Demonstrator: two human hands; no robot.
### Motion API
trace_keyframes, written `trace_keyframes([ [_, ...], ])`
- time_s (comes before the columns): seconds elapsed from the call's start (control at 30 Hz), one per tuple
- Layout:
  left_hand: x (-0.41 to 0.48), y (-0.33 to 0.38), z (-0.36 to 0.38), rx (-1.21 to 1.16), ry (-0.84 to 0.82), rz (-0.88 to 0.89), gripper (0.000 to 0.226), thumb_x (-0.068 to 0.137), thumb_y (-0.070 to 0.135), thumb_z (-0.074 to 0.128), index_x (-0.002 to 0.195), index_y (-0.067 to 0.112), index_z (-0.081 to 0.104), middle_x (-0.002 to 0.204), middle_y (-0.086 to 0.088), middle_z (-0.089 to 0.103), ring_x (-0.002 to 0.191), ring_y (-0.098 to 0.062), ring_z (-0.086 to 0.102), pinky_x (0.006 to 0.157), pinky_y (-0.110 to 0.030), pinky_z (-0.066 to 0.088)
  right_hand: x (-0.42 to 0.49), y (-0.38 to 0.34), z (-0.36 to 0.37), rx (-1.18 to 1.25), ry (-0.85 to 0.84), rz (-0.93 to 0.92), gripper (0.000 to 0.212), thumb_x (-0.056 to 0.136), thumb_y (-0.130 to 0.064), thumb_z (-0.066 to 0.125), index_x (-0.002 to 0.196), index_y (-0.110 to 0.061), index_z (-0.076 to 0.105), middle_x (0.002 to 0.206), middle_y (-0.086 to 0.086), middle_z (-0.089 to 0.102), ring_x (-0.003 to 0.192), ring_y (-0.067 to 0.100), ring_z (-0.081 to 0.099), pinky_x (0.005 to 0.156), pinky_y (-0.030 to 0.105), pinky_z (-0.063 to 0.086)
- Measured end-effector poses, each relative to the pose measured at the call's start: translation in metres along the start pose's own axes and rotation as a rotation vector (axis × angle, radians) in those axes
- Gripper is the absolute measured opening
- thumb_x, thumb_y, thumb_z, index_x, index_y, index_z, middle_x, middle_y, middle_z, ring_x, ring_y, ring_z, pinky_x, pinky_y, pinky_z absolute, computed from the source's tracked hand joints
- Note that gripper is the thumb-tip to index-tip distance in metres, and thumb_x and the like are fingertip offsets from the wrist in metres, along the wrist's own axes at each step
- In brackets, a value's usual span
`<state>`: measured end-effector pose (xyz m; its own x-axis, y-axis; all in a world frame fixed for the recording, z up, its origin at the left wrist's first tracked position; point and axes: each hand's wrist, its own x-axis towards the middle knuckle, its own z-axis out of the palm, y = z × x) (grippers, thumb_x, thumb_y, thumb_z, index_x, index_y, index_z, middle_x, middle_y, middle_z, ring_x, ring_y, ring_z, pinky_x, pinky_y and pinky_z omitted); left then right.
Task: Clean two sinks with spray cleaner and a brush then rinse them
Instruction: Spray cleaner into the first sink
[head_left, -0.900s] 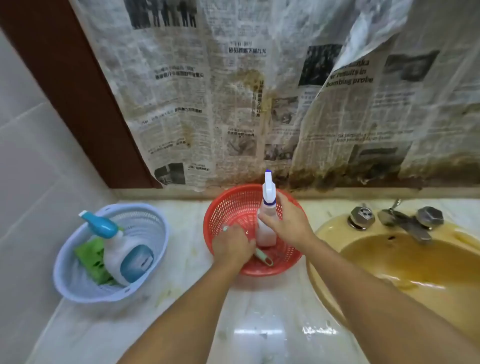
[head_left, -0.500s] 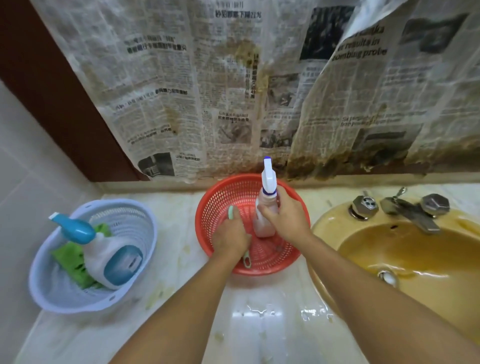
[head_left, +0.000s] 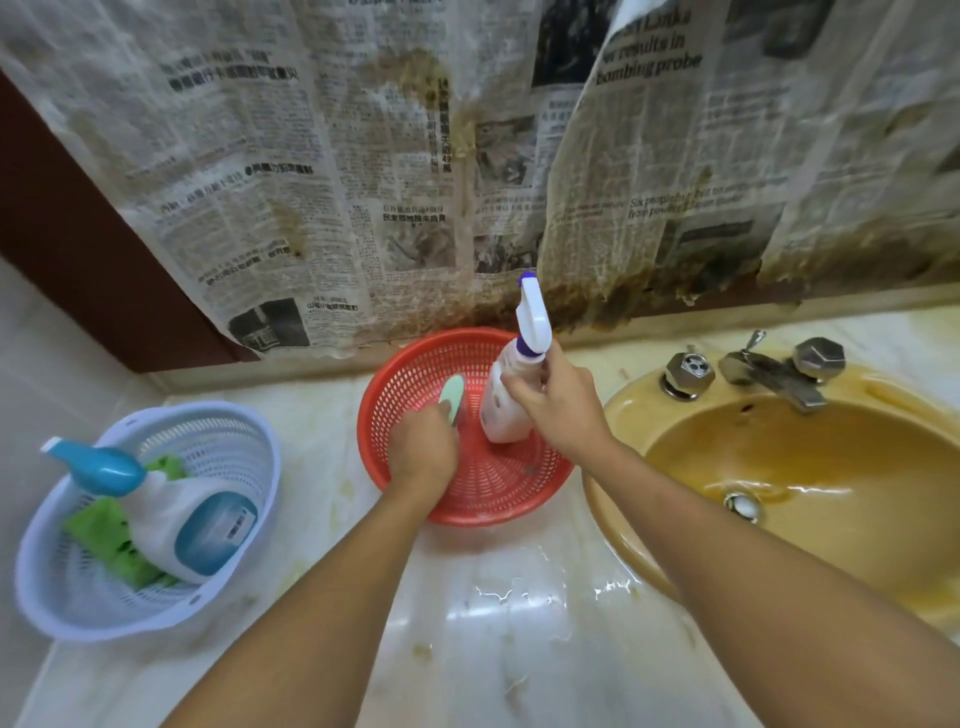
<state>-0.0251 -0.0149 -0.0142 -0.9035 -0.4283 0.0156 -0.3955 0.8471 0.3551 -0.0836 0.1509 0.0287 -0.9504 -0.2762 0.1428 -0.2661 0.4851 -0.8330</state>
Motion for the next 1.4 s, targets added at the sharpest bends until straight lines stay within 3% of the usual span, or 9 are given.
trace_keyframes([
  [0.17,-0.002,0.019,-0.021,-0.042,0.168,0.096,0.033,0.101,0.023,0.050,0.129,0.016,0.066,0.091,-0.013,0.073,0.081,-0.035,0.067,0.067,-0.042,0.055,-0.009,-0.017,-0.035,0.033,0.052,-0.036,0.034,0.090,-0.036,0.067,0.119,-0.024,0.055,0.087,-0.005,0.066,0.080,0.011,0.062,0.062,0.023,0.042],
  [0.27,-0.010,0.039,-0.033,-0.112,0.182,0.211,0.037,0.102,0.019,0.051,0.137,0.017,0.062,0.093,-0.013,0.074,0.079,-0.032,0.067,0.069,-0.046,0.055,-0.019,-0.025,-0.064,0.055,0.113,-0.065,0.032,0.089,-0.038,0.068,0.115,-0.025,0.056,0.088,-0.005,0.069,0.084,0.010,0.064,0.071,0.030,0.050],
  [0.4,-0.027,0.077,-0.037,-0.210,0.141,0.346,0.041,0.103,0.014,0.051,0.142,0.020,0.057,0.103,-0.009,0.073,0.086,-0.028,0.066,0.076,-0.046,0.054,-0.038,-0.023,-0.117,0.057,0.195,-0.095,0.034,0.089,-0.041,0.070,0.117,-0.025,0.058,0.090,-0.011,0.069,0.088,0.008,0.064,0.073,0.029,0.049],
  [0.57,-0.067,0.147,-0.021,-0.237,0.140,0.428,0.041,0.096,0.006,0.052,0.132,0.020,0.065,0.105,-0.015,0.073,0.093,-0.036,0.067,0.079,-0.047,0.054,-0.074,0.006,-0.202,0.066,0.202,-0.068,0.043,0.089,-0.041,0.070,0.128,-0.029,0.056,0.103,-0.012,0.070,0.095,0.004,0.065,0.079,0.028,0.052],
  [0.8,-0.142,0.266,0.023,-0.219,0.069,0.394,0.035,0.104,0.019,0.048,0.136,0.021,0.062,0.107,-0.011,0.074,0.095,-0.032,0.067,0.078,-0.042,0.053,-0.133,0.083,-0.324,0.004,0.211,0.042,0.040,0.090,-0.037,0.070,0.127,-0.032,0.057,0.107,-0.012,0.069,0.099,0.013,0.065,0.080,0.034,0.053],
  [0.97,-0.180,0.336,0.056,-0.298,0.002,0.380,0.029,0.103,0.024,0.051,0.128,0.028,0.064,0.099,-0.005,0.075,0.074,-0.021,0.061,0.062,-0.033,0.045,-0.165,0.139,-0.394,-0.039,0.237,0.133,0.040,0.089,-0.037,0.070,0.126,-0.031,0.057,0.106,-0.010,0.067,0.096,0.014,0.063,0.077,0.032,0.048],
  [1.07,-0.193,0.374,0.075,-0.371,-0.083,0.370,0.033,0.103,0.025,0.057,0.135,0.021,0.063,0.108,-0.007,0.074,0.087,-0.023,0.068,0.068,-0.029,0.046,-0.175,0.171,-0.428,-0.067,0.255,0.216,0.042,0.089,-0.037,0.070,0.128,-0.031,0.056,0.111,-0.006,0.066,0.098,0.018,0.062,0.082,0.034,0.049],
  [1.2,-0.196,0.415,0.094,-0.419,-0.140,0.357,0.033,0.102,0.030,0.058,0.134,0.022,0.062,0.108,-0.003,0.072,0.079,-0.017,0.070,0.074,-0.038,0.059,-0.177,0.206,-0.463,-0.066,0.291,0.309,0.044,0.089,-0.038,0.069,0.131,-0.032,0.054,0.111,-0.003,0.065,0.099,0.020,0.062,0.084,0.036,0.052],
  [1.4,-0.179,0.464,0.125,-0.444,-0.158,0.375,0.034,0.099,0.033,0.062,0.131,0.023,0.064,0.106,-0.002,0.073,0.078,-0.020,0.071,0.073,-0.044,0.060,-0.168,0.248,-0.500,-0.094,0.387,0.364,0.034,0.089,-0.035,0.067,0.121,-0.032,0.055,0.101,-0.002,0.067,0.089,0.020,0.063,0.064,0.030,0.045],
])
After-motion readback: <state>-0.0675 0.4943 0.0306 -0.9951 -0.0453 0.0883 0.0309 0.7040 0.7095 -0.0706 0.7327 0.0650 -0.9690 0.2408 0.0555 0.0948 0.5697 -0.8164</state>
